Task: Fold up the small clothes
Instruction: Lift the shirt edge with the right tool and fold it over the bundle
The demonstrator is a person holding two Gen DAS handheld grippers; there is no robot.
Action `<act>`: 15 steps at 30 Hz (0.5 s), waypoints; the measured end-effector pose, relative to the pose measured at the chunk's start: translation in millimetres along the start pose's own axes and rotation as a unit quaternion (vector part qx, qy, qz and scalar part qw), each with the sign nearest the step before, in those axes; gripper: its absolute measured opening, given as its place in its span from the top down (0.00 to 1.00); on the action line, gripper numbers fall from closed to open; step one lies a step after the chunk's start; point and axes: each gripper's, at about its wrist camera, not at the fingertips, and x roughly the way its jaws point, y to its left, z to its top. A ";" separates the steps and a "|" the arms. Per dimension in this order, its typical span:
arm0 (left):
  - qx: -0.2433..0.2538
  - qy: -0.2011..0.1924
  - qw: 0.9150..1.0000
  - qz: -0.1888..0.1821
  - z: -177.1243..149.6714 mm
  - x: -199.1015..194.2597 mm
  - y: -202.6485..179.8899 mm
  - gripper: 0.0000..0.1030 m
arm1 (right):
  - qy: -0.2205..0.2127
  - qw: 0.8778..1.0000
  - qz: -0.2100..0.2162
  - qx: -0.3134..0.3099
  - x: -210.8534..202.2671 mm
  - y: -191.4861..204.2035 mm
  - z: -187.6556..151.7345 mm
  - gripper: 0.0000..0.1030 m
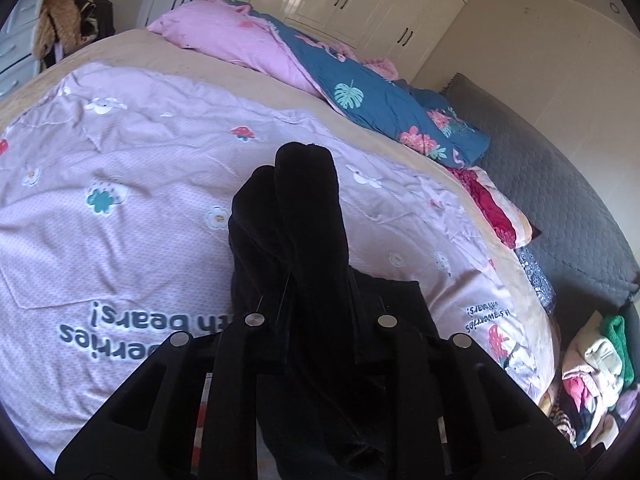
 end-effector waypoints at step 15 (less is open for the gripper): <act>0.031 0.032 0.999 -0.004 -9.7 39.2 -58.2 0.89 | 0.033 0.994 0.005 0.108 -13.6 -63.8 -16.5 0.93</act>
